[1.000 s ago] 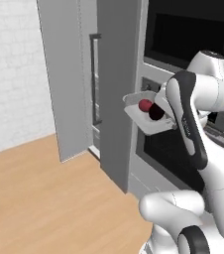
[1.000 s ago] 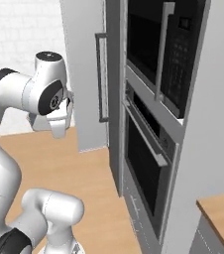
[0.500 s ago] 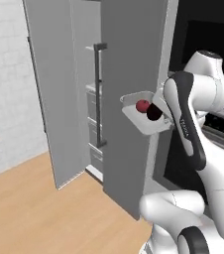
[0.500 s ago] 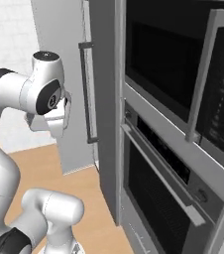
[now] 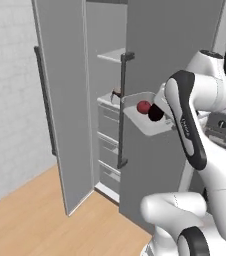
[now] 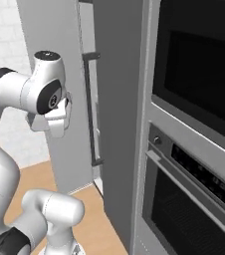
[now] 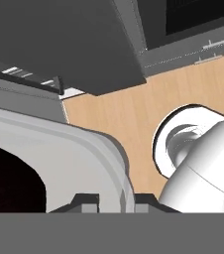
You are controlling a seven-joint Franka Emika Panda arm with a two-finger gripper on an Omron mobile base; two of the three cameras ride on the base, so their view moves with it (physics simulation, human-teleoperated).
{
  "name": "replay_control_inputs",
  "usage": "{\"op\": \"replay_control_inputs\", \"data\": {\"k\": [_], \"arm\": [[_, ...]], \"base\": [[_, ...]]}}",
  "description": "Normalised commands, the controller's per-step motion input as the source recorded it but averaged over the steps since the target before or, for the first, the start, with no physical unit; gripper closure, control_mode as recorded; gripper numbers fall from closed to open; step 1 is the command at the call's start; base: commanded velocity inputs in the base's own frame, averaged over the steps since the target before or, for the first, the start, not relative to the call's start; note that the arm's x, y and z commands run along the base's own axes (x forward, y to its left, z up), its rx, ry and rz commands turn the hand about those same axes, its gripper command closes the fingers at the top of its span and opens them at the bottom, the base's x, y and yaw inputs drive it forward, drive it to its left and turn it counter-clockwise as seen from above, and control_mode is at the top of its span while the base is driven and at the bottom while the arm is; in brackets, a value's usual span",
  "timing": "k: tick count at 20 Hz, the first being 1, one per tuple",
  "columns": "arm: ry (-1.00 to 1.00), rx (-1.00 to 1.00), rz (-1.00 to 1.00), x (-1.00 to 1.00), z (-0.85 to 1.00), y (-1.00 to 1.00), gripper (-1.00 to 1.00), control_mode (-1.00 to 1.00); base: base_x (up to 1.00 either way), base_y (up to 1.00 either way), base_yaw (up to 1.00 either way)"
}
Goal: Take the meat container that has the chicken drumstick and place it on the second highest rack of the freezer. Then take the vegetable container that has the tomato and avocado and place it on the highest rack of the freezer.
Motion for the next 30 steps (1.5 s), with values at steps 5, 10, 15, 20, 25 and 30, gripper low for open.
{"op": "replay_control_inputs", "data": {"k": [5,10,15,20,25,30], "arm": [[0.00,0.00,0.00,0.00,0.00,0.00,1.00,1.00],[0.00,0.00,0.00,0.00,0.00,0.00,1.00,1.00],[0.00,0.00,0.00,0.00,0.00,0.00,1.00,1.00],[0.00,0.00,0.00,0.00,0.00,0.00,1.00,1.00],[0.00,0.00,0.00,0.00,0.00,0.00,1.00,1.00],[0.00,0.00,0.00,0.00,0.00,0.00,1.00,1.00]], "base": [[0.26,0.53,-0.25],[0.52,0.59,-0.25],[0.41,0.34,-0.25],[0.55,0.54,-0.30],[0.53,0.17,-0.25],[0.52,0.03,-0.21]]}}
